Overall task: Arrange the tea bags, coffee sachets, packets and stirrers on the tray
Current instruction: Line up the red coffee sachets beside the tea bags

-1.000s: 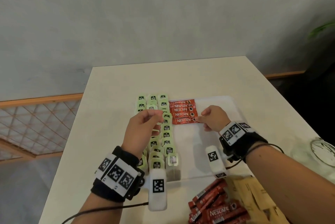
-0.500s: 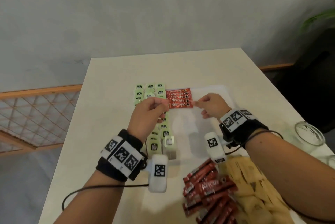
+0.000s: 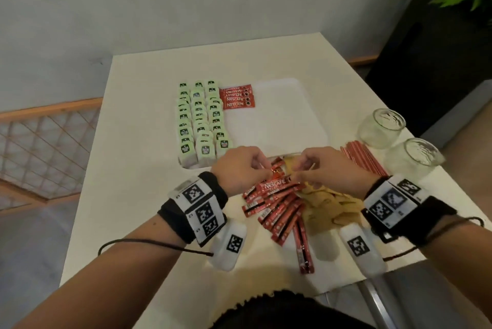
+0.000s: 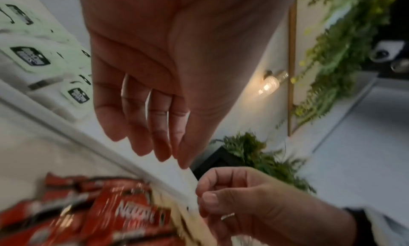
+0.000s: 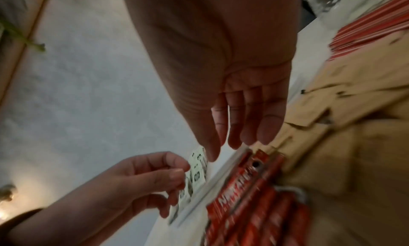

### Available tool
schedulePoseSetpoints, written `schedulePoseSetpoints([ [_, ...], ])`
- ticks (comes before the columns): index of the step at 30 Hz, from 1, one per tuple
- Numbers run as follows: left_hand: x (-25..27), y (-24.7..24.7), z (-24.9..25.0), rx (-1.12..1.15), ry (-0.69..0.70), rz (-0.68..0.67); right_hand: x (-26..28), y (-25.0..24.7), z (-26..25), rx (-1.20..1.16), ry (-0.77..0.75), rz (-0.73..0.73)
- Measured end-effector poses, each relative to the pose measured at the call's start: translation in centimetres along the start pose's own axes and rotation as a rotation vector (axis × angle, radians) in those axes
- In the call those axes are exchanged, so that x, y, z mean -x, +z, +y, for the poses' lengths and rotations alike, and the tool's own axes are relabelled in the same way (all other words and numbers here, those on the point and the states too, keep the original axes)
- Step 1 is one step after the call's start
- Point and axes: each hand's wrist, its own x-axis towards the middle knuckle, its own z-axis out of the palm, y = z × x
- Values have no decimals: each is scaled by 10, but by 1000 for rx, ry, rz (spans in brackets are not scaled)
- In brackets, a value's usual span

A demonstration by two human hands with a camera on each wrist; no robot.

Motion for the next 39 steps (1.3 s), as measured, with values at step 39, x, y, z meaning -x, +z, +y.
schedulePoseSetpoints([
  [39,23,38,11,-50,-91,-301,49,14,18,-252,-14,-92],
])
